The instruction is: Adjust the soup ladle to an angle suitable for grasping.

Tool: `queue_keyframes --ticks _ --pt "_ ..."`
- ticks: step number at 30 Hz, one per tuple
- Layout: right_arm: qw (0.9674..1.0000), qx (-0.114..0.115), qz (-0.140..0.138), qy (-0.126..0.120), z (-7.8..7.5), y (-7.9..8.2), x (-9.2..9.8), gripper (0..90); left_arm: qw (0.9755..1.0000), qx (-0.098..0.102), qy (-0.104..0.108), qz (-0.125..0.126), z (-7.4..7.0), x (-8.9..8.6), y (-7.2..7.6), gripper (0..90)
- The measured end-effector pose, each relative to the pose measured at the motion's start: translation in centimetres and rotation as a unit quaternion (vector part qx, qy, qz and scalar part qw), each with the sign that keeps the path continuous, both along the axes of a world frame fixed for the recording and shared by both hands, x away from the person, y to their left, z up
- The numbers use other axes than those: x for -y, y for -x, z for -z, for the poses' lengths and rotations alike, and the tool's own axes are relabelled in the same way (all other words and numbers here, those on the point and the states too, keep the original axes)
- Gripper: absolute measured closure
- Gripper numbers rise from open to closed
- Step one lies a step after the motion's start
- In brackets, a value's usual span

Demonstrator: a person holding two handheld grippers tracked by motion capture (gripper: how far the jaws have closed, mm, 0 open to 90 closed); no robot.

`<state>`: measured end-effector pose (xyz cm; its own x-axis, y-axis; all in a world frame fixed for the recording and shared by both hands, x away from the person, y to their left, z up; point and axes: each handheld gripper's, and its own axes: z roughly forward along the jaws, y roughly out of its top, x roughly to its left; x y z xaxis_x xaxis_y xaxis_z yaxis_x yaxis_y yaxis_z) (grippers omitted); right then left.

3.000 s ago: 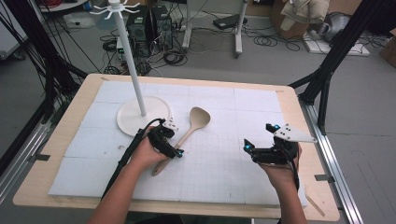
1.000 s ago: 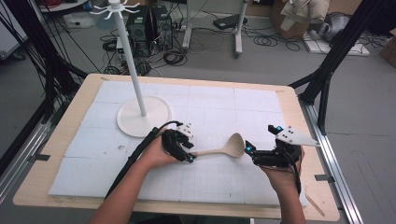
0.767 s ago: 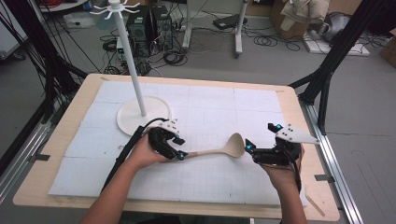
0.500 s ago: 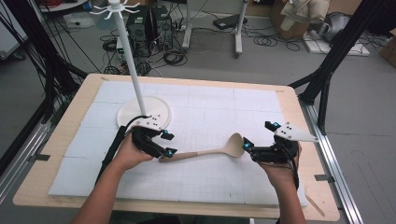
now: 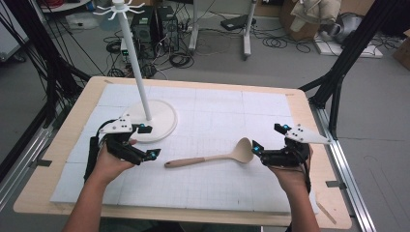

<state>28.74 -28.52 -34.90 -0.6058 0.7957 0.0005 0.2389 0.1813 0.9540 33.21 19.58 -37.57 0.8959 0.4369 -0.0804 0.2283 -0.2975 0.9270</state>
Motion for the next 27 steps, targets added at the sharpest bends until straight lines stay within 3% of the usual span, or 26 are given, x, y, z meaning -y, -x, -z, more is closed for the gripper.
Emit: queue_keyframes --ticks 6,16,20,27 --pt "1.0000 -0.002 -0.002 0.001 0.1 0.0 0.1 0.7 0.9985 0.023 0.040 -0.031 -0.7 -2.2 1.0 1.7" --pt "0.9999 -0.007 0.001 0.009 0.2 -0.1 0.3 0.6 0.9926 0.051 0.096 -0.054 -1.0 -5.5 1.3 1.7" --pt "0.9999 -0.009 0.003 0.009 0.1 -0.5 0.7 0.6 0.9914 0.053 0.100 -0.066 -0.9 -6.2 1.2 1.7" --pt "0.9998 -0.013 0.004 0.016 0.2 -0.9 0.7 0.6 0.9920 0.050 0.093 -0.068 -0.6 -6.1 1.1 1.7"
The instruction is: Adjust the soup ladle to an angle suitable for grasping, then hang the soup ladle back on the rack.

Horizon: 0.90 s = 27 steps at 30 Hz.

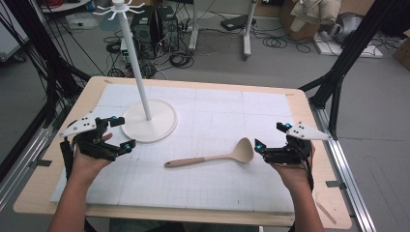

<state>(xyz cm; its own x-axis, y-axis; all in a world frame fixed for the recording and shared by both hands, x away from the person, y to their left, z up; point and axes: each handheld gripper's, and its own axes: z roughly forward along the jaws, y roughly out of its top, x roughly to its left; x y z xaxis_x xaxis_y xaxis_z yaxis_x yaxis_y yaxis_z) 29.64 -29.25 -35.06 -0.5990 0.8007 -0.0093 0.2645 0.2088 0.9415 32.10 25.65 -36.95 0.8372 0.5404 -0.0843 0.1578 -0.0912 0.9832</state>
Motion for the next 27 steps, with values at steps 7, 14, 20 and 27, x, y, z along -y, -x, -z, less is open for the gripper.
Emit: queue_keyframes --ticks 7,14,20,27 --pt "1.0000 -0.003 -0.005 0.004 0.0 -0.5 -0.4 0.7 0.9999 0.005 -0.006 -0.007 -0.1 -0.5 0.5 1.7" --pt "0.9996 -0.006 -0.026 0.008 -0.7 -1.0 -2.2 0.7 0.9999 0.006 -0.007 -0.014 -0.6 -1.3 0.5 1.7" --pt "0.9973 -0.033 -0.053 0.039 -0.9 -2.9 -5.0 0.6 0.9998 0.012 -0.011 -0.015 -0.8 -1.5 0.4 1.7" --pt "0.9868 -0.075 -0.106 0.097 0.1 -5.9 -9.7 0.6 0.9995 0.015 -0.016 -0.023 -0.4 -1.7 0.4 1.7"
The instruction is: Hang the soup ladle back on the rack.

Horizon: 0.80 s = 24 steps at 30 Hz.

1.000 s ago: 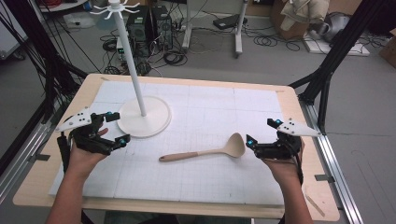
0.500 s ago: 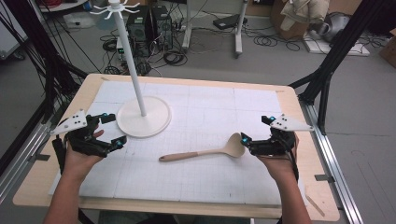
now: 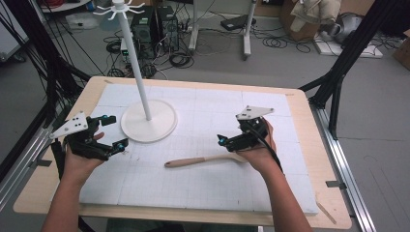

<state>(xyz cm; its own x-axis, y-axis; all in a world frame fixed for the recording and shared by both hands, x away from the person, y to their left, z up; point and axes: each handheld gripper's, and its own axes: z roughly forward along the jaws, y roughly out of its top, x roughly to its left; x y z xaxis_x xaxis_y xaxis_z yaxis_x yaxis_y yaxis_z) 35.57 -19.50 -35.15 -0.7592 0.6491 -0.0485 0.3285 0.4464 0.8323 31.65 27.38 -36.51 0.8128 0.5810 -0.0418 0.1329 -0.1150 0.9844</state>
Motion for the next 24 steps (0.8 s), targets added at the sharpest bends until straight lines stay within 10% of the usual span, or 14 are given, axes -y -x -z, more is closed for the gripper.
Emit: queue_keyframes --ticks 11,24 --pt "0.9903 -0.083 -0.058 0.095 3.5 -2.2 -4.5 0.7 0.9999 0.003 -0.010 -0.006 0.1 -0.3 0.7 1.7" --pt "0.9608 -0.138 -0.134 0.200 7.8 -1.8 -7.9 14.4 0.9997 0.005 -0.023 -0.008 0.3 0.0 0.6 1.7"
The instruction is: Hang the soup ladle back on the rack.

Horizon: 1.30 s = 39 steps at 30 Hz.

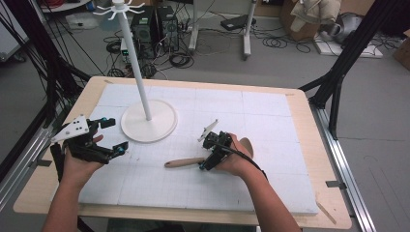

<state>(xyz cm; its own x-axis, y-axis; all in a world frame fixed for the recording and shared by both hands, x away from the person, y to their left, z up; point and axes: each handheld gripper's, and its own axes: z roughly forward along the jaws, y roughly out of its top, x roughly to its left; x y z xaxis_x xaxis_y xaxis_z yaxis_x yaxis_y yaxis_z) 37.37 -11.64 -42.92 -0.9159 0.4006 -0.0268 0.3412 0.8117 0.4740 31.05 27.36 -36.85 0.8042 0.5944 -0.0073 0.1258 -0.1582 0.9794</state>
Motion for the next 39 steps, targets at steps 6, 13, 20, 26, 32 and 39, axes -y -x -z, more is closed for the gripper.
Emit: queue_keyframes --ticks 6,13,20,26,32,39 --pt "0.9997 -0.014 -0.020 0.001 0.0 -0.1 0.2 35.0 1.0000 -0.001 0.001 -0.002 0.1 0.0 0.0 1.7" --pt "0.9995 -0.027 -0.016 0.005 -0.4 0.0 0.2 62.6 1.0000 -0.001 -0.002 0.001 0.2 0.1 -0.1 1.7" --pt "0.9985 -0.013 -0.036 0.038 -0.8 0.3 -0.6 68.6 1.0000 -0.003 -0.007 -0.001 0.3 0.1 -0.1 1.7" --pt "0.9967 0.003 -0.057 0.057 -0.9 0.8 -1.1 73.6 1.0000 -0.003 -0.009 0.000 0.3 0.2 -0.1 1.7" --pt "0.9963 0.010 -0.056 0.064 -0.9 1.1 -1.3 77.8 1.0000 -0.003 -0.007 -0.001 0.4 0.0 0.0 1.7" --pt "0.9978 -0.002 -0.043 0.050 -0.8 0.9 -1.0 78.1 1.0000 -0.004 -0.008 -0.001 0.5 0.0 0.0 1.7"
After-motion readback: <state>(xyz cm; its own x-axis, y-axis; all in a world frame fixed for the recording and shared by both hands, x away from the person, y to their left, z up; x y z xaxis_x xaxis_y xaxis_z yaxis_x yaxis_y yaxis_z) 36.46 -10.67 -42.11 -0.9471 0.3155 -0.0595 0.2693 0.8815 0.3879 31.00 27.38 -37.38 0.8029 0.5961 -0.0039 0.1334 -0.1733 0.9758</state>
